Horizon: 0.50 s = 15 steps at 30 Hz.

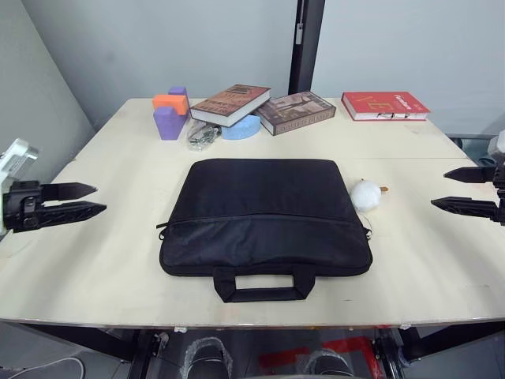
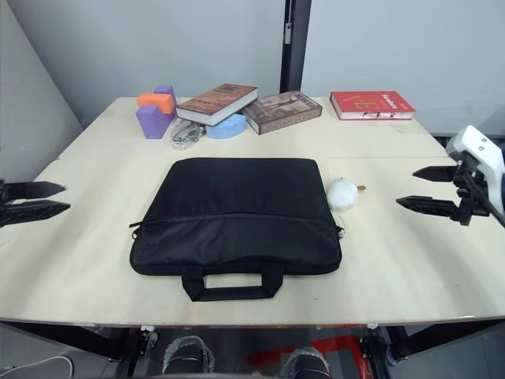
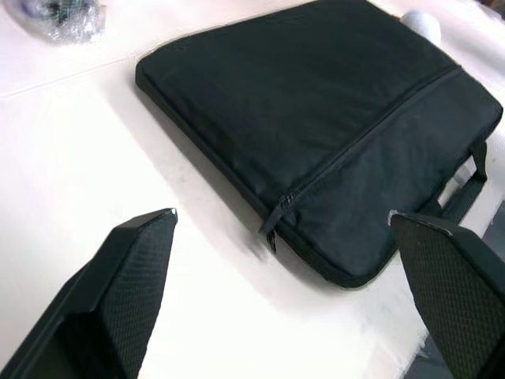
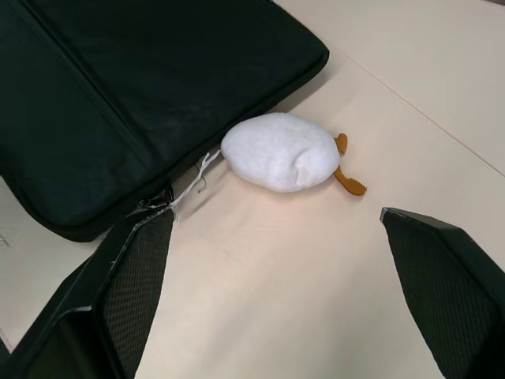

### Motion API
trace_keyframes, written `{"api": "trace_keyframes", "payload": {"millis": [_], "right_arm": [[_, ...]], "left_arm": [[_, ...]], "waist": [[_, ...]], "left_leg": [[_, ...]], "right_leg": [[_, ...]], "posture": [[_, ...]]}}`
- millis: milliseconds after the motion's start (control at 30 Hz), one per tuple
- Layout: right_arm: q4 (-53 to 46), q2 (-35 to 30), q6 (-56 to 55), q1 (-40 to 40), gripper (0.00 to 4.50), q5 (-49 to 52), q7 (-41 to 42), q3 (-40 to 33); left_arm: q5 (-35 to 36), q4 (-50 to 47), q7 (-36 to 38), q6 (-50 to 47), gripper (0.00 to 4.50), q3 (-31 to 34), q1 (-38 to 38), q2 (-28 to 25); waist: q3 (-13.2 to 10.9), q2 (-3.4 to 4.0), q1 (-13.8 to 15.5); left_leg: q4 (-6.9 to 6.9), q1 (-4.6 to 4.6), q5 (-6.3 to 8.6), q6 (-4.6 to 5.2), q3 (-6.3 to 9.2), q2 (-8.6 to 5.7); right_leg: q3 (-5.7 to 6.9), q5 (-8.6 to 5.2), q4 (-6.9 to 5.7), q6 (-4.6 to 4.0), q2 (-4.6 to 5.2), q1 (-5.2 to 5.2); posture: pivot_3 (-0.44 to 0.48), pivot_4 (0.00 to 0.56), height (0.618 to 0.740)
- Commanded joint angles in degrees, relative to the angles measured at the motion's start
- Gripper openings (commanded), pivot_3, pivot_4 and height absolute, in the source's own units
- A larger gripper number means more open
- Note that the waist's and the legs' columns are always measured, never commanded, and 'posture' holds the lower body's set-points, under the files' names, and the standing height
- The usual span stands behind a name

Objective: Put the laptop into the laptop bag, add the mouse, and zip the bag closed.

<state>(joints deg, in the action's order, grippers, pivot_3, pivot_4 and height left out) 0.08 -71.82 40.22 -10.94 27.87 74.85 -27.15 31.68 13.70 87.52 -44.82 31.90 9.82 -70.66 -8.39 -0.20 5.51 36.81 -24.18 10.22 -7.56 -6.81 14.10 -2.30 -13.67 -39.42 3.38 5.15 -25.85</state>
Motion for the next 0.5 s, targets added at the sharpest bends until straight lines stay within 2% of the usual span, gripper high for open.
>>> {"api": "trace_keyframes", "payload": {"millis": [33, 500], "right_arm": [[2.4, -0.7, -1.4, -3.5, 4.44, 0.7, -1.3, -1.1], [4.2, 0.3, -3.8, -4.6, 4.44, 0.0, -2.7, 1.8]], "left_arm": [[2.8, -0.5, -1.0, -1.1, 4.5, 5.0, 0.9, -1.1], [3.5, 0.3, -4.8, 0.6, 4.5, 2.2, 2.0, 0.7]], "waist": [[0.0, -0.01, 0.1], [0.0, -0.03, 0.3]], "left_leg": [[0.05, -0.01, 0.0, 0.01, 0.0, 0.02], [0.18, -0.03, -0.16, 0.35, 0.0, 0.0]], "right_leg": [[0.01, 0.0, -0.03, 0.0, 0.0, 0.0], [0.0, -0.01, -0.12, -0.02, 0.04, 0.01]], "posture": [[0.0, 0.15, 0.707], [0.0, 0.15, 0.707]]}}
